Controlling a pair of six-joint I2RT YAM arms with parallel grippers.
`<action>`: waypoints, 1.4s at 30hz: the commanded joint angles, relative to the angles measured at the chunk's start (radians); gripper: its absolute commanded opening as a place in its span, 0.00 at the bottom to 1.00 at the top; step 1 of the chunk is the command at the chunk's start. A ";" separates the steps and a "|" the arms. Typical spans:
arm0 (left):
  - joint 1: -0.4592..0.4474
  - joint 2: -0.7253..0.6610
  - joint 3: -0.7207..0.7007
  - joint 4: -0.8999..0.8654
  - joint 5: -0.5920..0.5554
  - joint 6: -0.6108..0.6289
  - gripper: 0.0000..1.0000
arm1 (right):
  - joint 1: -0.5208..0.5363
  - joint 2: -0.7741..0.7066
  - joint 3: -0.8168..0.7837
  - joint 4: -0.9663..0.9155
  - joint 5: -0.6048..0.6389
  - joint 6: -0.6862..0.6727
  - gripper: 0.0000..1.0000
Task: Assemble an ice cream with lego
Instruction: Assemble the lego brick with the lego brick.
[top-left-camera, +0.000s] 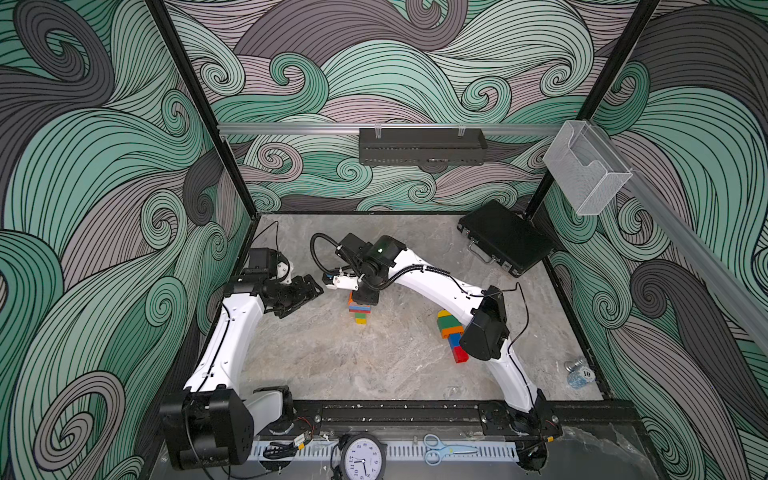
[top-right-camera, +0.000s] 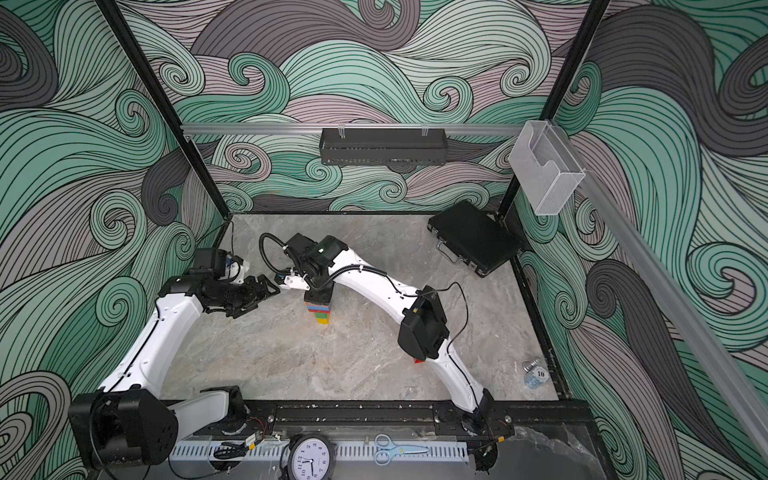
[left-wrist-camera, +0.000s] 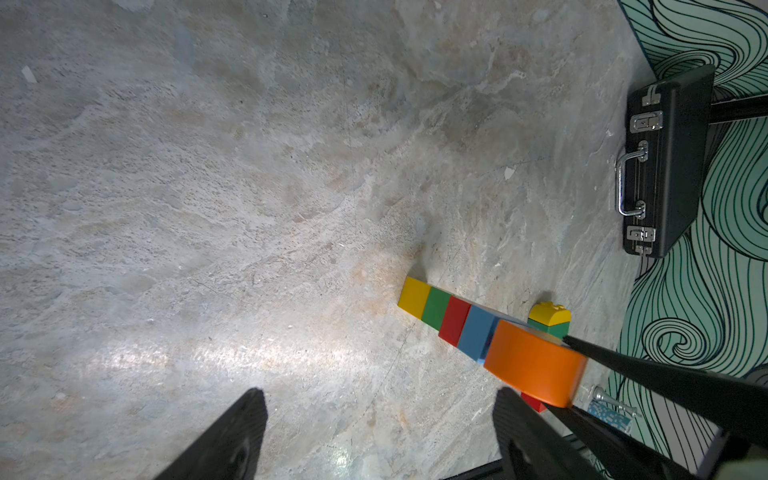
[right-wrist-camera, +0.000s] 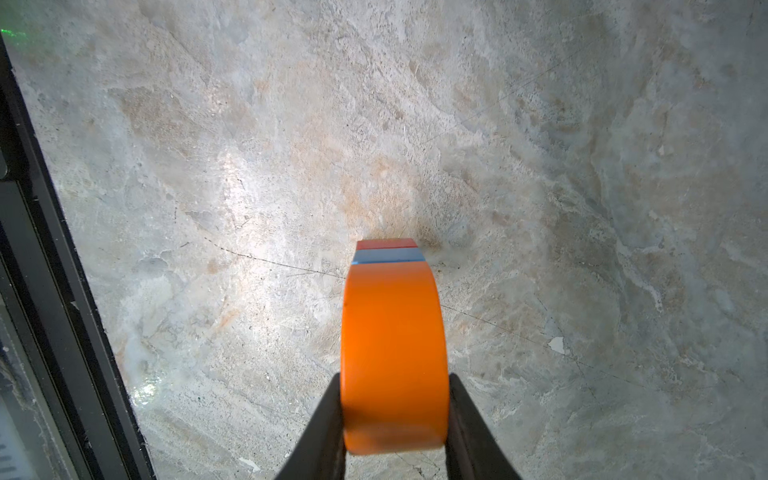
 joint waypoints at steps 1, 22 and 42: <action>0.014 -0.007 0.027 -0.023 0.017 0.020 0.86 | 0.004 0.005 -0.004 -0.029 0.012 -0.005 0.00; 0.019 -0.007 0.025 -0.028 0.026 0.025 0.86 | 0.019 -0.004 -0.105 -0.034 0.038 0.024 0.00; 0.023 -0.007 0.023 -0.030 0.027 0.035 0.86 | 0.004 0.119 0.016 -0.181 0.035 0.043 0.00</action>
